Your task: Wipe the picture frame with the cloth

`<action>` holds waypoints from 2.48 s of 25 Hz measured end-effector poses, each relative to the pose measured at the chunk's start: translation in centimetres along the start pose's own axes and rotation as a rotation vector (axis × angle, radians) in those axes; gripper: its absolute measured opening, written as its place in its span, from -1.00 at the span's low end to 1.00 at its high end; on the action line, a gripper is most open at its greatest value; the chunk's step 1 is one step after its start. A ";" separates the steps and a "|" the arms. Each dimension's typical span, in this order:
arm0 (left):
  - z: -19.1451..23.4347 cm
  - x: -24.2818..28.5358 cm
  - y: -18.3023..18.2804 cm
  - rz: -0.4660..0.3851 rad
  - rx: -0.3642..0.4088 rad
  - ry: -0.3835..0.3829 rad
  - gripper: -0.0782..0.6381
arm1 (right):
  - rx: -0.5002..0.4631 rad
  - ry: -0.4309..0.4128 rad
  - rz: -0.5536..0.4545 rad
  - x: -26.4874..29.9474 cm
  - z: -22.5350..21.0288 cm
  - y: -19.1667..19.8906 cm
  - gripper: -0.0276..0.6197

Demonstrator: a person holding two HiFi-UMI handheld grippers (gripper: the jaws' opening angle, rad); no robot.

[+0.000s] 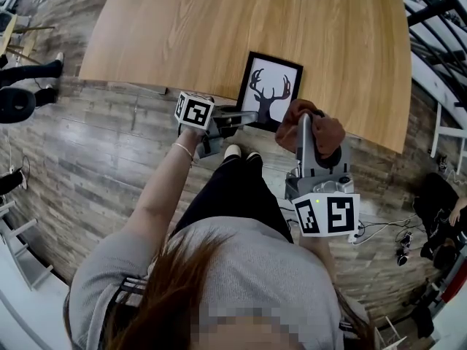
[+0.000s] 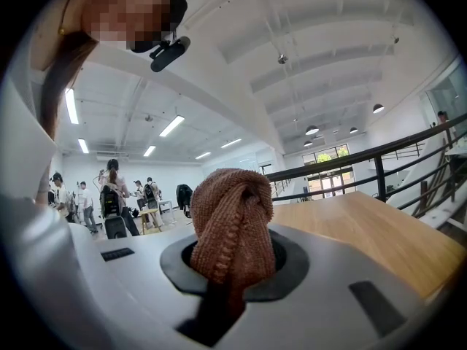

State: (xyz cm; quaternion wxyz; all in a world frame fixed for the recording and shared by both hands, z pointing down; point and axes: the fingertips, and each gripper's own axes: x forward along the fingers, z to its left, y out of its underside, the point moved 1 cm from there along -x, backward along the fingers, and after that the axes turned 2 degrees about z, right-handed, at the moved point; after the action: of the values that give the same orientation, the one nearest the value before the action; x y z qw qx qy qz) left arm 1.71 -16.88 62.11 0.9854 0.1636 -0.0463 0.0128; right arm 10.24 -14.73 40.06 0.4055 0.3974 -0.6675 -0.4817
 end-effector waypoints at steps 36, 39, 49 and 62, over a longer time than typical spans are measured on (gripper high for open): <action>-33.5 -1.5 -11.8 -0.264 0.651 0.355 -0.70 | -0.309 -0.069 -0.492 -7.8 4.4 -21.7 -0.69; -34.5 -1.1 -11.2 -0.251 0.720 0.284 -0.70 | -0.373 -0.069 -0.526 -8.9 5.4 -23.5 -0.69; -35.5 -0.7 -9.8 -0.164 0.754 0.262 -0.70 | -0.567 -0.158 -0.727 -8.7 12.0 -34.7 -0.69; -36.8 0.7 -7.3 -0.178 0.841 0.249 -0.70 | -0.627 -0.182 -0.523 -3.7 13.4 -30.6 -0.69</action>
State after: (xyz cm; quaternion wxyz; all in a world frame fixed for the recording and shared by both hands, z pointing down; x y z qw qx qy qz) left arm 5.96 -11.87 25.14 0.8285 0.5507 0.0959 -0.0346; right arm 3.44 -13.76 7.11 0.3102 0.3666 -0.3984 -0.7815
